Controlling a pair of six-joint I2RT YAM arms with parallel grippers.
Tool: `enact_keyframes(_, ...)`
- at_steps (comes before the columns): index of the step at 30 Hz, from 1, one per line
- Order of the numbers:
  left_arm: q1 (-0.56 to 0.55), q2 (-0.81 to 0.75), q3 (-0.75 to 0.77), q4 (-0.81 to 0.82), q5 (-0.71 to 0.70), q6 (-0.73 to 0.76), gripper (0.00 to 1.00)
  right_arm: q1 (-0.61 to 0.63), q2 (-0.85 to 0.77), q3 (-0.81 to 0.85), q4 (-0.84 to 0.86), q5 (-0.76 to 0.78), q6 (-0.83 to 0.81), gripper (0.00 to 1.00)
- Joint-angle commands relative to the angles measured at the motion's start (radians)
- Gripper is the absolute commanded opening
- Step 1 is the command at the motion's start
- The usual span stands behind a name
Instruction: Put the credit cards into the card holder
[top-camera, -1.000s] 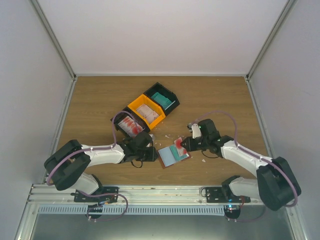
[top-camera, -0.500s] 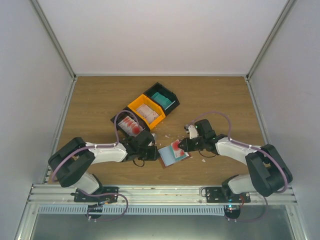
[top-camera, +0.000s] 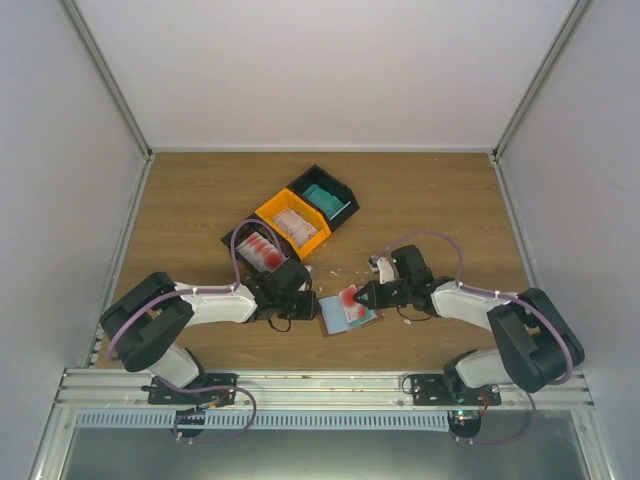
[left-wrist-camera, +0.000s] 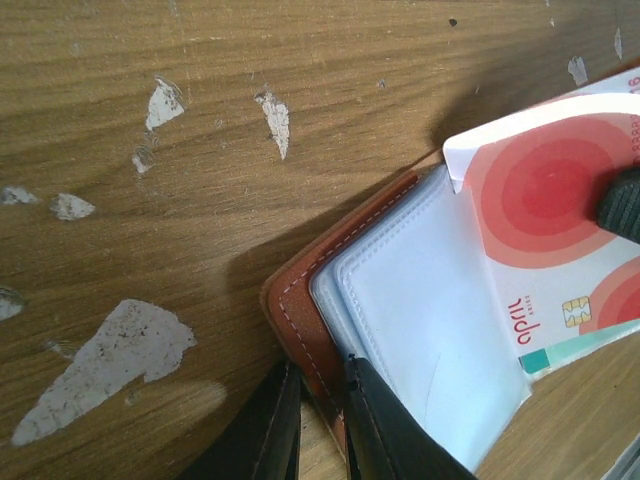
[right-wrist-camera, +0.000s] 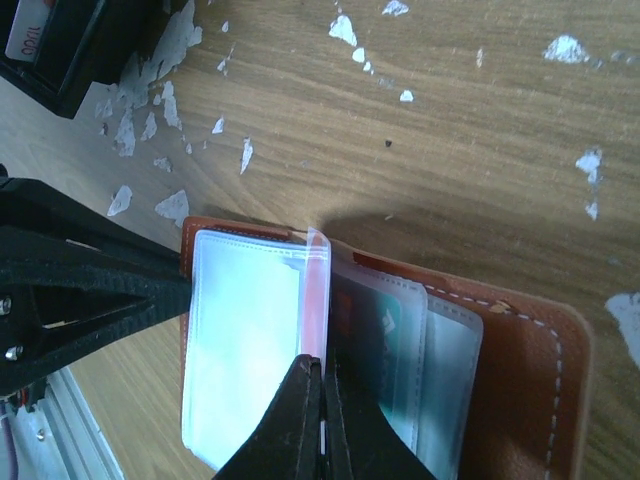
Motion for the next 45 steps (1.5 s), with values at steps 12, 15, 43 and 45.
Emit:
enact_keyframes(12,-0.03,-0.066,-0.039,-0.011,-0.004,-0.003,0.3,0.005,-0.143,-0.189,0.123,0.038,0.229,0.01)
enact_keyframes(15,-0.049,-0.102,-0.052,-0.03,-0.014,-0.024,0.33,0.005,-0.196,-0.212,0.137,0.061,0.255,0.01)
enact_keyframes(43,-0.172,0.035,-0.029,0.0,-0.017,-0.114,0.07,0.013,-0.297,-0.391,0.354,0.038,0.444,0.0)
enact_keyframes(45,-0.173,0.038,-0.027,-0.002,-0.017,-0.112,0.07,0.014,-0.279,-0.401,0.384,0.026,0.453,0.0)
